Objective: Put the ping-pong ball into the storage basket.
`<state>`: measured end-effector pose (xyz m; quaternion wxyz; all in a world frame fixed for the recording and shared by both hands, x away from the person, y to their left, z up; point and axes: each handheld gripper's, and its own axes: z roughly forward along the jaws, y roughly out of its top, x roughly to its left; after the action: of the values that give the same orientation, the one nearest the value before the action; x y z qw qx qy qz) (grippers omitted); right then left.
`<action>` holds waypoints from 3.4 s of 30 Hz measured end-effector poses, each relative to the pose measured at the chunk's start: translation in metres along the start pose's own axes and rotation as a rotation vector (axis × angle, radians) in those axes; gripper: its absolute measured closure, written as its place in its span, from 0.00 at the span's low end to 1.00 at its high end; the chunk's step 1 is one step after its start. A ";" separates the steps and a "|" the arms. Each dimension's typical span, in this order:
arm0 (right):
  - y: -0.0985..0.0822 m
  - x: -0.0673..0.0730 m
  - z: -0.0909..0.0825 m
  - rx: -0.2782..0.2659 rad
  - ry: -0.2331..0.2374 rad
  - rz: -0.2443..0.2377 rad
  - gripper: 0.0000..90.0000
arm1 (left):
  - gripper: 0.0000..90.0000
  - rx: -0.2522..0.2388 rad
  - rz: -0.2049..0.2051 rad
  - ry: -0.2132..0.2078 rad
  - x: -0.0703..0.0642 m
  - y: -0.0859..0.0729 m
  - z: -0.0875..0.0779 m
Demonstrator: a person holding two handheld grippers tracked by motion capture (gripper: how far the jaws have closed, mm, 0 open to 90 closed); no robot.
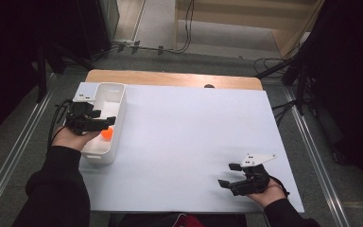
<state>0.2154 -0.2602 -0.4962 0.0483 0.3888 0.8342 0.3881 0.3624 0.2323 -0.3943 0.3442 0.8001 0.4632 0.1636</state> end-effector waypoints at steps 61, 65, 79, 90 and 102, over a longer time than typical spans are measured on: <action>0.000 -0.002 0.000 0.009 -0.017 0.015 0.22 | 0.26 0.003 0.156 -0.362 -0.092 -0.002 0.022; 0.000 -0.004 0.000 0.007 -0.023 0.024 0.22 | 0.26 -0.002 0.154 -0.376 -0.095 -0.005 0.024; 0.000 -0.003 -0.001 -0.004 -0.019 0.027 0.22 | 0.26 -0.004 0.211 -0.420 -0.116 -0.020 0.029; 0.000 -0.002 -0.001 0.001 -0.019 0.026 0.22 | 0.26 -0.019 0.230 -0.426 -0.121 -0.030 0.033; 0.000 -0.002 0.000 0.001 -0.019 0.025 0.22 | 0.23 -0.001 0.247 -0.459 -0.123 -0.041 0.037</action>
<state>0.2168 -0.2619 -0.4963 0.0514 0.4028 0.8290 0.3846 0.2945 0.1257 -0.4426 0.4182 0.8666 0.2715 0.0190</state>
